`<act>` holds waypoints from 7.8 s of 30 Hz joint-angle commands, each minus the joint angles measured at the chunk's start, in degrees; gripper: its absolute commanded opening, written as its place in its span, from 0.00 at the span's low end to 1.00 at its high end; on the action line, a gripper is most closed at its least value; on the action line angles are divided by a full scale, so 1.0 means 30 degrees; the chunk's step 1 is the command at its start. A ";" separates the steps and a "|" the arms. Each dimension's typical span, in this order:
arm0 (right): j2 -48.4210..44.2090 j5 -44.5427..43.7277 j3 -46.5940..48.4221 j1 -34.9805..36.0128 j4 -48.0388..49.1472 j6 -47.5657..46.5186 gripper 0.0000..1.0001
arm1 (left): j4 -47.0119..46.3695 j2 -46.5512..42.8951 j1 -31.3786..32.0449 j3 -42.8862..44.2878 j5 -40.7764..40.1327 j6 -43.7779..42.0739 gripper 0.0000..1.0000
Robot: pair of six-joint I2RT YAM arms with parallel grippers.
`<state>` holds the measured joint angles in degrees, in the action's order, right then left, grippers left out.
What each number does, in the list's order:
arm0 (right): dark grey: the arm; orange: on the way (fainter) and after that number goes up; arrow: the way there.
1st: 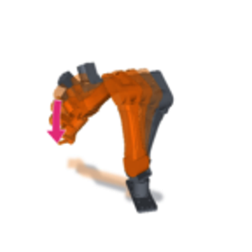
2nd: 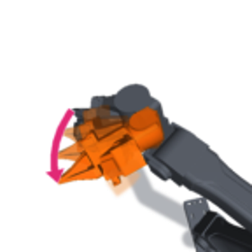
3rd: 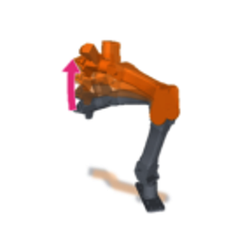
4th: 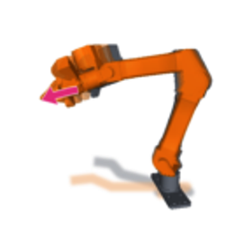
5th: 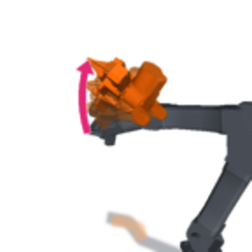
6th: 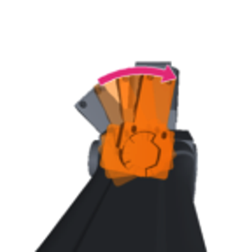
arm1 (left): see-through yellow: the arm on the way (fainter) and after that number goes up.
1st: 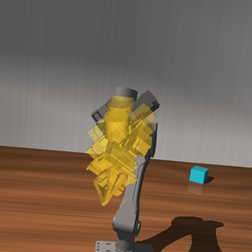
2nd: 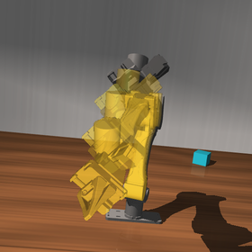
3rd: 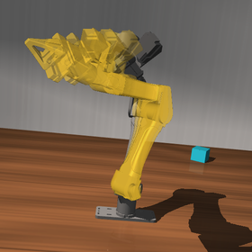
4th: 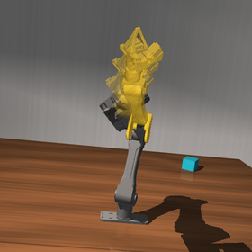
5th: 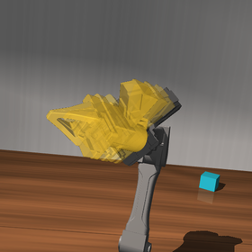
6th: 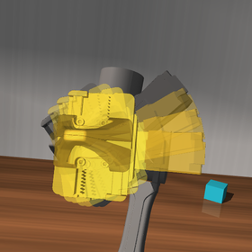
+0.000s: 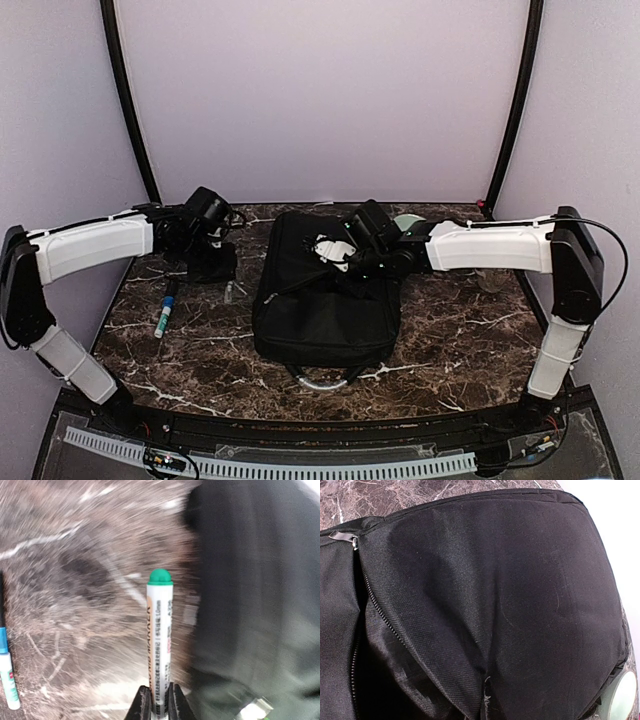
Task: Pack the student bag
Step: Place the pen in the upper front pocket of the bag, then adjust the pen in the upper front pocket of the bag, then adjust the glue stick at the center of the board.
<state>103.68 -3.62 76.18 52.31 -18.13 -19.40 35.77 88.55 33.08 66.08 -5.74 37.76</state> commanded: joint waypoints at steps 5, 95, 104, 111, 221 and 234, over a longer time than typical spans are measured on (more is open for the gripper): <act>0.0289 0.1203 0.0651 0.0023 -0.0375 0.0548 0.01 | -0.3596 -0.2463 0.2188 0.0008 0.9647 -0.3878 0.03; 0.0012 0.2833 0.0650 0.0111 -0.0680 0.0490 0.02 | -0.2975 -0.2249 0.4618 -0.2832 0.7602 -0.0016 0.25; 0.0035 0.2737 0.0620 0.0111 -0.0672 0.0490 0.02 | -0.3453 -0.0246 0.4837 -0.2211 0.8270 0.0073 0.30; 0.0034 0.2729 0.0534 0.0111 -0.0629 0.0460 0.02 | -0.4234 0.1061 0.4984 -0.1460 0.8771 0.0081 0.28; -0.0042 0.3347 0.0382 0.0109 -0.0676 0.0345 0.02 | 0.2094 0.1831 -0.7769 -0.4649 0.3492 -0.5823 0.51; 0.0479 0.3576 0.0632 0.0139 -0.0839 0.0404 0.02 | 0.2243 -0.1595 -0.5785 -0.3592 0.3834 -0.5173 0.44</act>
<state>104.38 1.58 76.73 51.07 -19.73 -18.13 41.82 89.47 14.72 52.56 4.58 21.41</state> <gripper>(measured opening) 0.024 0.438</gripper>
